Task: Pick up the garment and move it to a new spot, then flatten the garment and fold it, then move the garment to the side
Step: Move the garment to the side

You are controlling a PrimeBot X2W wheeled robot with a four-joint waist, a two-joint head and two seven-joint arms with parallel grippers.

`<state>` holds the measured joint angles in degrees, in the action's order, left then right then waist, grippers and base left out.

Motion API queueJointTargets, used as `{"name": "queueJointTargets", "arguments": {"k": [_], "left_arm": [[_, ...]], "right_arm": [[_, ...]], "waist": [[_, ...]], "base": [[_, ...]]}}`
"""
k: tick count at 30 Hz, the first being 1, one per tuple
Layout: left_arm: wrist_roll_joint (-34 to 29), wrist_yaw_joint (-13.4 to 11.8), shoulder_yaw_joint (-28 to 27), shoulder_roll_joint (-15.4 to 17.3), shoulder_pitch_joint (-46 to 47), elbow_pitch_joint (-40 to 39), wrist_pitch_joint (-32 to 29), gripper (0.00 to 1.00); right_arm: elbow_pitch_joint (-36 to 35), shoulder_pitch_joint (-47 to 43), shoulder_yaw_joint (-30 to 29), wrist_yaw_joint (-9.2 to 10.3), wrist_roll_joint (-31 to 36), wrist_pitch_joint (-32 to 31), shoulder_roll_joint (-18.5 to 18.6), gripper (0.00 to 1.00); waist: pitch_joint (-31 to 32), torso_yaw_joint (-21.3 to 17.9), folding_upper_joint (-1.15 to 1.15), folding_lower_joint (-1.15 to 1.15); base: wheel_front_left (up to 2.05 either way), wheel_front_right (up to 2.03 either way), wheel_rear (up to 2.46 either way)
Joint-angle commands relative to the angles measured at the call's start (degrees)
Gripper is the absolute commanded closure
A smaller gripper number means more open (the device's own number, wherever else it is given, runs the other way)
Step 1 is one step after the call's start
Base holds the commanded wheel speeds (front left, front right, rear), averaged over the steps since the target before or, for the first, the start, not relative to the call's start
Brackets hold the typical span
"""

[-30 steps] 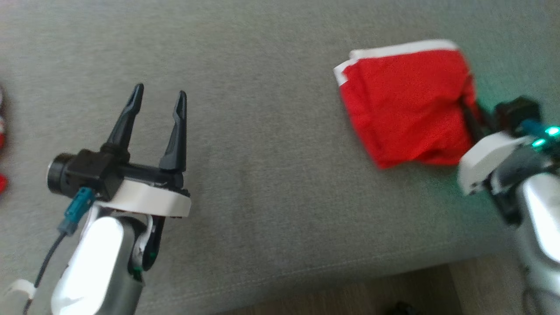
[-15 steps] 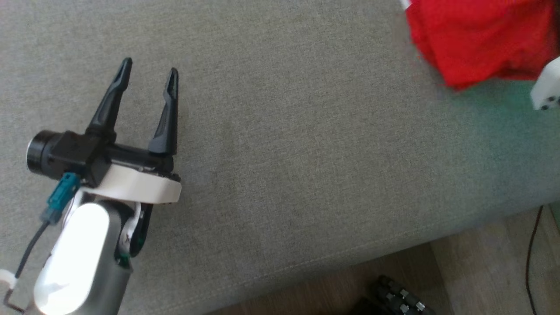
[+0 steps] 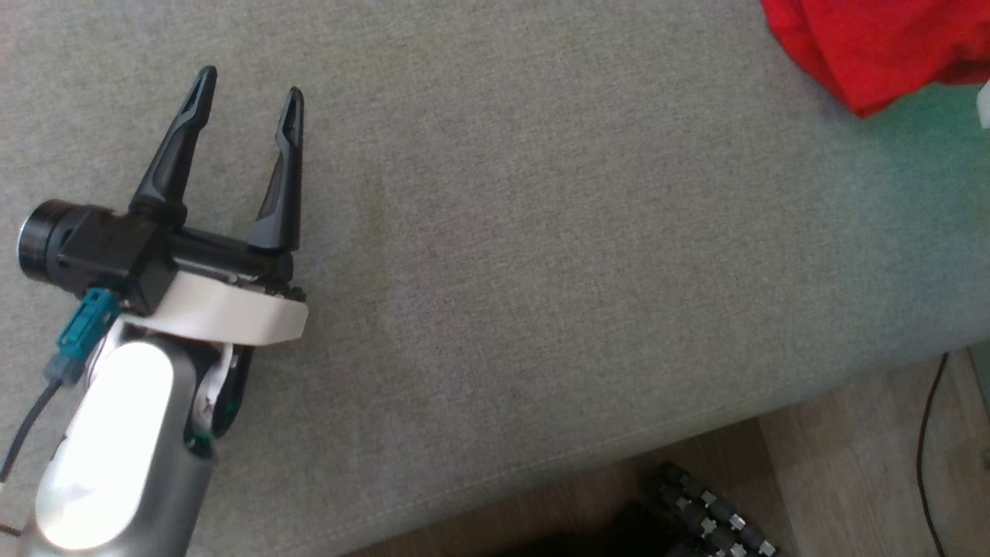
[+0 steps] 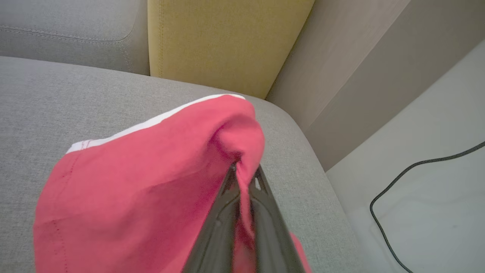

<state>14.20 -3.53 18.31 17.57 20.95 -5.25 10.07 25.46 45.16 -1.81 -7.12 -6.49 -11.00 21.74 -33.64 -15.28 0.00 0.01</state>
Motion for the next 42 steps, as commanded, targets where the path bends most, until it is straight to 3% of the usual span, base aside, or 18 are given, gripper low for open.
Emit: {"name": "queueJointTargets", "arguments": {"k": [1, 8, 9, 10, 11, 12, 21, 30, 35, 42], "left_arm": [[-0.51, 0.11, -1.87, 1.54, 1.56, -2.18, -0.34, 0.0], [-0.36, 0.12, -1.66, 1.78, 2.2, -2.34, -0.36, 0.0], [-0.3, 0.13, -1.65, 1.79, 2.27, -2.28, -0.3, 0.0], [-0.24, 0.13, -1.63, 1.8, 2.32, -2.21, -0.23, 0.0], [-0.17, 0.12, -1.63, 1.81, 2.35, -2.14, -0.16, 0.0], [-0.11, 0.11, -1.63, 1.82, 2.36, -2.06, -0.07, 0.0], [0.58, -0.07, -1.43, 1.74, 1.65, -0.75, 0.73, 0.0], [1.51, -0.78, -1.3, 1.26, -1.02, 1.72, 1.71, 0.0], [2.93, -1.74, -1.51, -0.07, -3.61, 3.63, 2.61, 0.0], [4.64, -2.83, -2.35, -1.59, -6.21, 5.72, 3.61, 0.0]], "right_arm": [[-1.06, 0.72, -0.45, -0.36, 0.22, 0.32, 0.69, 1.0], [1.85, 2.71, -1.56, -0.36, -0.47, 0.91, -0.34, 1.0], [2.06, 2.82, -1.75, -0.36, -0.59, 1.07, -0.56, 0.95], [2.33, 2.86, -1.98, -0.36, -0.68, 1.0, -0.75, 0.79], [2.48, 2.86, -2.04, -0.36, -0.6, 0.97, -0.91, 0.55], [2.49, 2.8, -2.12, -0.36, -0.48, 0.96, -1.13, 0.0], [-1.56, -1.5, -5.37, -0.36, 1.45, 1.31, -3.65, 0.0], [-14.64, -12.82, -7.46, -0.36, 1.06, 2.88, -10.88, 0.0], [-24.08, -21.98, -5.17, -0.36, 0.39, 4.21, -16.25, 0.0], [-27.56, -28.94, -0.01, -0.36, -1.0, 6.7, -18.62, 0.0]], "waist": [[-0.42, -0.07, 0.0, -0.01], [-1.61, 0.01, 0.0, -0.01], [-1.66, 0.02, 0.0, -0.01], [-1.68, 0.04, 0.0, -0.01], [-1.67, 0.03, 0.0, -0.01], [-1.64, 0.01, 0.0, -0.01], [0.84, -0.16, 0.0, -0.01], [6.02, 1.12, 0.0, -0.01], [10.14, 4.06, 0.0, -0.01], [14.28, 9.1, 0.0, -0.01]], "base": [[0.0, 0.0, 0.0], [0.0, 0.0, 0.0], [0.0, 0.0, 0.0], [0.0, 0.0, 0.0], [0.0, 0.0, 0.0], [0.0, 0.0, 0.0], [0.0, 0.0, 0.0], [0.0, 0.0, 0.0], [0.0, 0.0, 0.0], [0.0, 0.0, 0.0]]}}
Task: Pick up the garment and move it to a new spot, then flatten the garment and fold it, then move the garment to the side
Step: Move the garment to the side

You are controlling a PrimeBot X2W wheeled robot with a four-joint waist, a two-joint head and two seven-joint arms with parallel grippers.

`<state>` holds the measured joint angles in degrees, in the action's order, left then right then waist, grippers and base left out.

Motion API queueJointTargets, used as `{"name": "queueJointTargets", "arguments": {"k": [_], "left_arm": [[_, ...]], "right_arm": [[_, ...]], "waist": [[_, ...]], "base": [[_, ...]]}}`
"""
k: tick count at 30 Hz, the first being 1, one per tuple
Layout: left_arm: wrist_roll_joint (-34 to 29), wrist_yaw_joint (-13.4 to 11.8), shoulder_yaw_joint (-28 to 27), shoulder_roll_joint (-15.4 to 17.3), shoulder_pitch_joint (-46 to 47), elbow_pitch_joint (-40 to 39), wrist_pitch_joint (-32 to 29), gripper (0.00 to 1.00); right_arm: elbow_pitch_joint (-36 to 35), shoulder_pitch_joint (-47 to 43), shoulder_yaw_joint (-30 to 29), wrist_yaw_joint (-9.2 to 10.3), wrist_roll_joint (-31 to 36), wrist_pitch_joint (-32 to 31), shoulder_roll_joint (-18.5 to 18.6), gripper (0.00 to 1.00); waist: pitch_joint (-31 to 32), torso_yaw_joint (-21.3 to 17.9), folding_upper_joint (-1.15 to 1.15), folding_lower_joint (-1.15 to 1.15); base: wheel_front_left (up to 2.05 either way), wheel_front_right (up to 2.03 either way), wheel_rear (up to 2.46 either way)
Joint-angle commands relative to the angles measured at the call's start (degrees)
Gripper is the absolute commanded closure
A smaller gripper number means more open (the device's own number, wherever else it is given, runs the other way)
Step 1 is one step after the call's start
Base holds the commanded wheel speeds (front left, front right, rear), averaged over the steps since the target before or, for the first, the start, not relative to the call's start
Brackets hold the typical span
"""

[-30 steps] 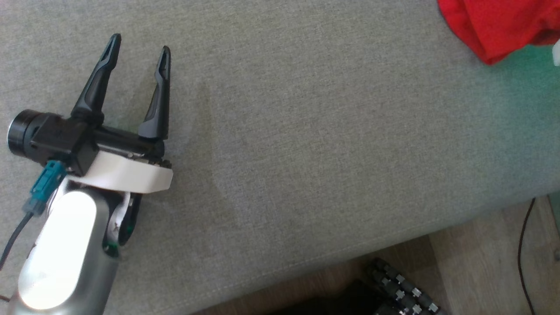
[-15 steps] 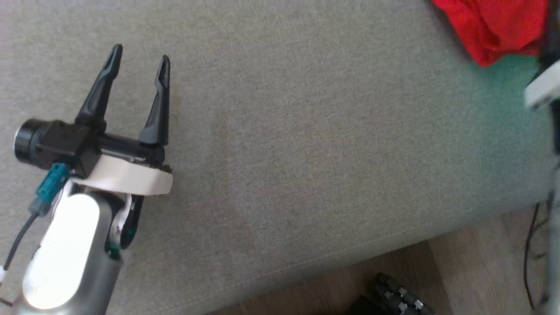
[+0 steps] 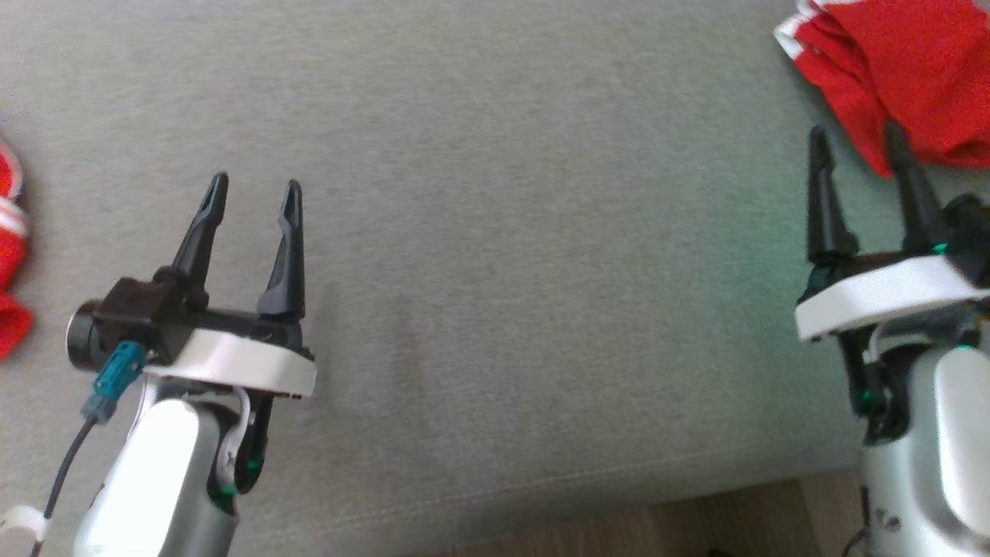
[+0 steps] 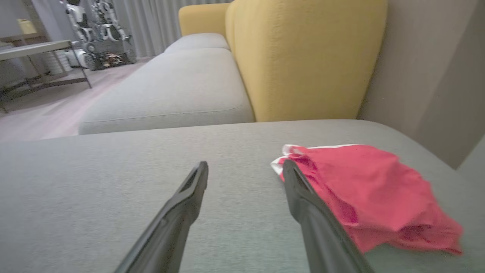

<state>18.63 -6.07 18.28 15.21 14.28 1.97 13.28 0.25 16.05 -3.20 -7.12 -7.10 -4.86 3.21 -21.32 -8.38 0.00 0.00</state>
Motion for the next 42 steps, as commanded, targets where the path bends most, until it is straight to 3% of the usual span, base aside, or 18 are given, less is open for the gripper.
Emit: {"name": "queueJointTargets", "arguments": {"k": [1, 14, 42], "left_arm": [[0.44, -0.39, -2.56, 0.73, 0.13, -1.21, 0.52, 0.0], [1.51, -0.9, -4.3, 1.4, -4.48, 0.63, 1.33, 0.0], [2.81, -1.95, -2.16, 2.55, -14.22, 1.0, -0.9, 0.0]], "right_arm": [[-2.33, -0.46, 2.12, -0.36, -0.57, 0.87, -0.19, 0.0], [1.48, -4.99, 5.65, -0.36, -3.0, 5.54, -0.32, 0.0], [-3.17, -17.82, 4.39, -0.36, -2.75, 3.18, -0.33, 0.0]], "waist": [[2.44, 2.87, 0.0, 0.0], [8.38, 8.24, 0.0, 0.0], [21.57, 7.86, 0.0, 0.0]], "base": [[0.0, 0.0, 0.0], [0.0, 0.0, 0.0], [0.0, 0.0, 0.0]]}}
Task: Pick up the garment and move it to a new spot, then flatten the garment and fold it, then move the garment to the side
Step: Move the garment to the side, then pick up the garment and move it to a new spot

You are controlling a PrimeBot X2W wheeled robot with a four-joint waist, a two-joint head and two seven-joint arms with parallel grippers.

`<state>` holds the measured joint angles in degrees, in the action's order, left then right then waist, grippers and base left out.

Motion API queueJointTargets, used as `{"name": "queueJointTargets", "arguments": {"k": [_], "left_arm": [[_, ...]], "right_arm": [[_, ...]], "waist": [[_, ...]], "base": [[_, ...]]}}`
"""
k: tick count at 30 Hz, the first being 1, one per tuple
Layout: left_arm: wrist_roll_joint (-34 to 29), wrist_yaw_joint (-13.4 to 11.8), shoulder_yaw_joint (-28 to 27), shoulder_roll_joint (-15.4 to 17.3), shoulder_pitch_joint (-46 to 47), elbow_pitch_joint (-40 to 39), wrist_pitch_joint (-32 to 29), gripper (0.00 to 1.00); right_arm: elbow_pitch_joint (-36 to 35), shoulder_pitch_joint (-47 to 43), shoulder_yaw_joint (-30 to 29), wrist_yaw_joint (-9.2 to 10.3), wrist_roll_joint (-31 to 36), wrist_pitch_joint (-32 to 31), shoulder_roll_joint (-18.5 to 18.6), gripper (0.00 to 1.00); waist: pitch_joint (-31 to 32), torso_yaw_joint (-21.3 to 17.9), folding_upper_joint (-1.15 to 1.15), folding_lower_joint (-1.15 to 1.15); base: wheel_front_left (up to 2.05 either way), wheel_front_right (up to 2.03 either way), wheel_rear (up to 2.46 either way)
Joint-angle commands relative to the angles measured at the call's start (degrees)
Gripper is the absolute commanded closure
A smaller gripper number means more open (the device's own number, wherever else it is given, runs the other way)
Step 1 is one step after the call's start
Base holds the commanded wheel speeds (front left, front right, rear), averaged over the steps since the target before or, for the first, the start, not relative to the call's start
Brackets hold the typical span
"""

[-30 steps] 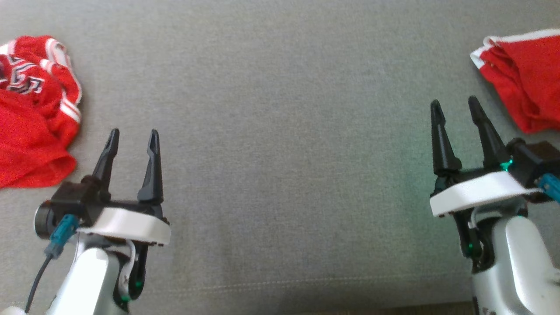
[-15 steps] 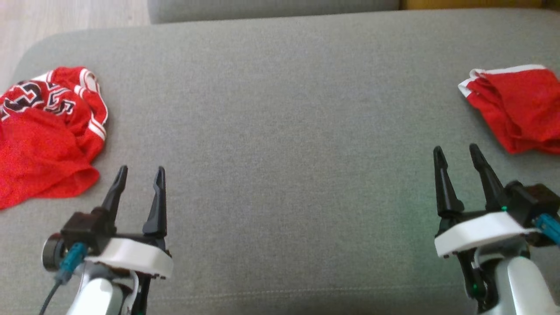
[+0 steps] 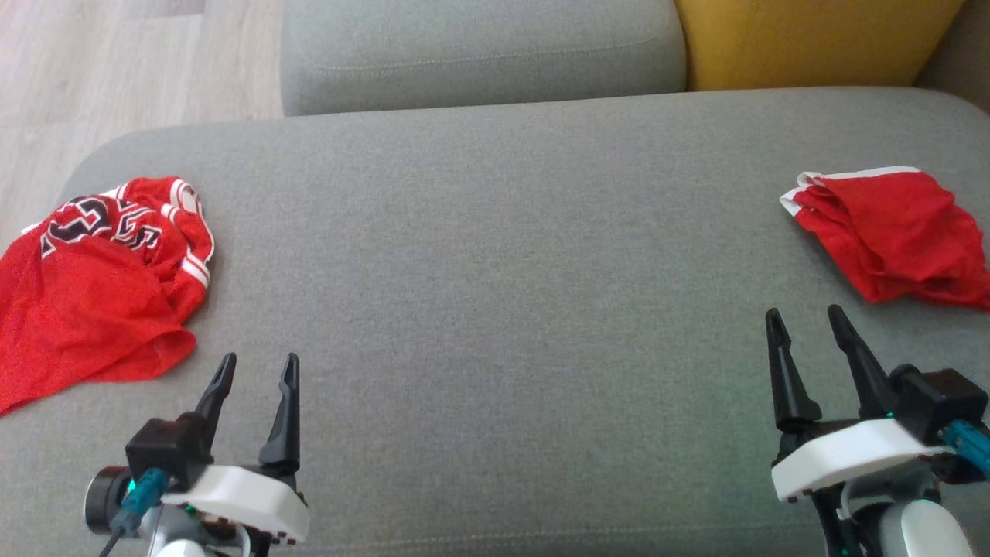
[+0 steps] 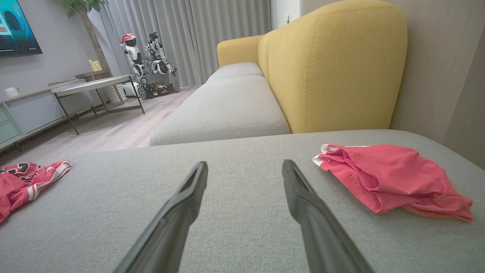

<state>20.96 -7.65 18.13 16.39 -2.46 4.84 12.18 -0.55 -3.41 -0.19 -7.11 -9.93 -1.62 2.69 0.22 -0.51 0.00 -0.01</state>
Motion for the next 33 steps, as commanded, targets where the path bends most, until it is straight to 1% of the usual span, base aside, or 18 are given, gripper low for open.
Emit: {"name": "queueJointTargets", "arguments": {"k": [1, 9, 25, 31, 33], "left_arm": [[0.51, -0.44, -1.97, 1.4, 2.39, -1.96, 0.13, 0.0], [0.68, -1.02, -1.72, 1.36, 1.96, -2.5, 0.08, 0.0], [0.9, -1.65, -1.62, 1.76, 2.65, -2.56, 0.26, 0.0], [1.04, -1.76, -1.6, 1.88, 2.92, -2.6, 0.29, 0.0], [1.13, -1.76, -1.55, 1.85, 3.3, -2.7, 0.25, 0.0]], "right_arm": [[-2.6, 1.49, 1.38, -0.37, 0.09, -0.2, 0.19, 0.0], [-4.0, 0.71, 1.38, -0.37, 0.33, -0.98, 0.19, 0.0], [-4.37, 0.55, 0.87, -0.37, 0.21, -1.63, 0.19, 0.0], [-4.48, 0.41, 0.4, -0.37, 0.22, -1.72, 0.19, 0.0], [-4.66, 0.26, -0.05, -0.37, 0.27, -1.73, 0.19, 0.0]], "waist": [[0.13, 0.01, 0.0, 0.01], [0.57, 0.01, 0.0, 0.01], [0.27, 0.15, 0.0, 0.01], [0.14, 0.66, 0.0, 0.01], [-0.01, 1.41, 0.0, 0.01]], "base": [[0.0, 0.0, 0.0], [0.0, 0.0, 0.0], [0.0, 0.0, 0.0], [0.0, 0.0, 0.0], [0.0, 0.0, 0.0]]}}
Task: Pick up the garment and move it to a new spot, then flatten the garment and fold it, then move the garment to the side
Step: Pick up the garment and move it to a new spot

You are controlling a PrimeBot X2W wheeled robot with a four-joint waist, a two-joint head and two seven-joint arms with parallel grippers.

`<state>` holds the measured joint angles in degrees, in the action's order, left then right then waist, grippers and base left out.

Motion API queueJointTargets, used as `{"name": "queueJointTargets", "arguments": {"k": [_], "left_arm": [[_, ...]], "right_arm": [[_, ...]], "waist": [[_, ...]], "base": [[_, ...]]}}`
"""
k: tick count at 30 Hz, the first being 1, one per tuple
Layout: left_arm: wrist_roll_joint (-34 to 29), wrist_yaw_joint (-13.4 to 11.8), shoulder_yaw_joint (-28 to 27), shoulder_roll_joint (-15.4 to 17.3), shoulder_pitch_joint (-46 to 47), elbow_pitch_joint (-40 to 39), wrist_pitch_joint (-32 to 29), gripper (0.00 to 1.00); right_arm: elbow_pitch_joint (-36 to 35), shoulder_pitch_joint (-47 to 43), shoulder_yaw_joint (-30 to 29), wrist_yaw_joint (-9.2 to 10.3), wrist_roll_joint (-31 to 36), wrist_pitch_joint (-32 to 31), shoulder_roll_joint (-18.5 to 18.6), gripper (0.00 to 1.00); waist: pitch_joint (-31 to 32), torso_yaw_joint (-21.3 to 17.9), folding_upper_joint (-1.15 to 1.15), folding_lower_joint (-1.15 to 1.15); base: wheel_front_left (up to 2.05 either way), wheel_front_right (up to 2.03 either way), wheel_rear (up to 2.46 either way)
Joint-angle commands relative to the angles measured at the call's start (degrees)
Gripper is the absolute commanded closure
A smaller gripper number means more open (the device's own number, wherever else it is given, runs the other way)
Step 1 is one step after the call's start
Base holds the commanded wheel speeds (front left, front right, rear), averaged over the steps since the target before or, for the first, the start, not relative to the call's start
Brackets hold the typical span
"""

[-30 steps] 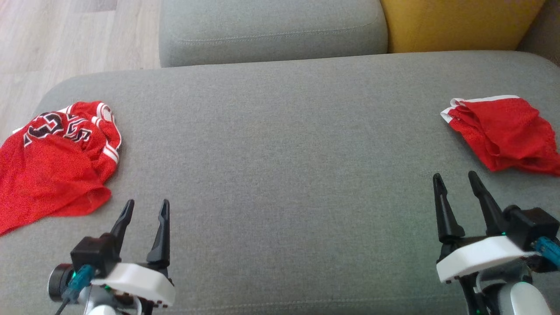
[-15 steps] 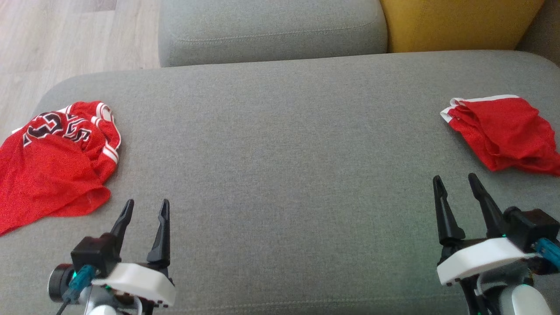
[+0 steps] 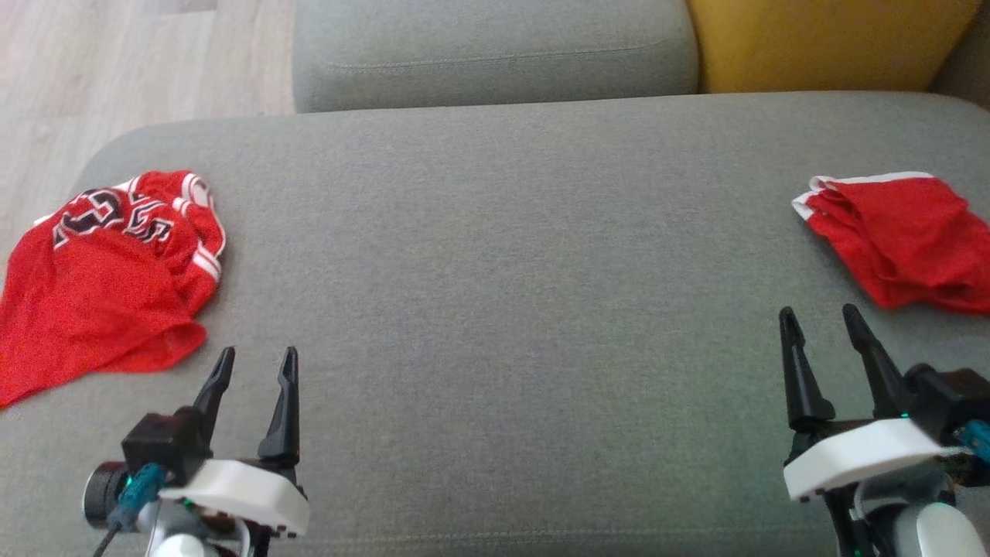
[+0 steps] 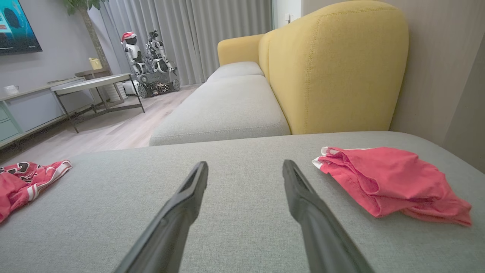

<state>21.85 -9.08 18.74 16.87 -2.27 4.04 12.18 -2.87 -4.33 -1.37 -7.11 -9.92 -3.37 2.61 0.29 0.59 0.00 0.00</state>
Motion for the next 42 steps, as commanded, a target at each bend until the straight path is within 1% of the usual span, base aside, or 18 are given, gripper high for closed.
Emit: {"name": "queueJointTargets", "arguments": {"k": [1, 4, 5, 14, 20, 24, 30, 42], "left_arm": [[0.3, -0.34, -2.16, 1.34, 3.35, -1.95, 0.2, 0.0], [0.48, -0.54, -2.45, 1.29, 4.31, -2.3, 0.2, 0.0], [0.61, -0.61, -2.64, 1.25, 5.04, -2.51, 0.23, 0.0], [1.15, -0.64, -3.06, 0.71, 7.65, -1.71, 0.78, 0.0], [1.04, -0.63, -3.13, 0.97, 7.96, -0.91, 1.18, 0.0], [1.17, -0.56, -3.2, 1.23, 7.89, -0.61, 1.3, 0.0], [1.22, -0.56, -3.13, 1.39, 8.01, -0.44, 1.49, 0.0], [0.98, -1.35, -3.14, 1.81, 8.11, -0.72, 1.62, 0.0]], "right_arm": [[-2.48, 1.1, 1.01, -0.37, 0.27, 0.02, 0.27, 0.0], [-2.97, 0.96, 1.03, -0.37, 0.06, -0.04, 0.27, 0.0], [-3.35, 0.99, 1.06, -0.37, 0.04, -0.18, 0.27, 0.0], [-5.02, 1.45, 1.2, -0.37, 0.11, -0.64, 0.27, 0.0], [-5.22, 1.58, 1.72, -0.37, -0.14, -0.69, 0.27, 0.0], [-5.06, 1.64, 2.07, -0.37, -0.14, -0.67, 0.27, 0.0], [-4.86, 1.5, 2.05, -0.37, -0.04, -0.65, 0.27, 0.0], [-5.2, 1.85, 1.99, -0.37, 0.89, -0.96, 0.27, 0.0]], "waist": [[-0.14, 0.84, 0.0, 0.0], [-0.39, 3.04, 0.0, 0.0], [-0.58, 4.82, 0.0, 0.0], [-0.87, 13.98, 0.0, 0.0], [-0.52, 18.17, 0.0, 0.0], [-0.46, 19.56, 0.0, 0.0], [-0.5, 20.58, 0.0, 0.0], [-1.22, 20.36, 0.0, 0.0]], "base": [[0.0, 0.0, 0.0], [0.0, 0.0, 0.0], [0.0, 0.0, 0.0], [0.0, 0.0, 0.0], [0.0, 0.0, 0.0], [0.0, 0.0, 0.0], [0.0, 0.0, 0.0], [0.0, 0.0, 0.0]]}}
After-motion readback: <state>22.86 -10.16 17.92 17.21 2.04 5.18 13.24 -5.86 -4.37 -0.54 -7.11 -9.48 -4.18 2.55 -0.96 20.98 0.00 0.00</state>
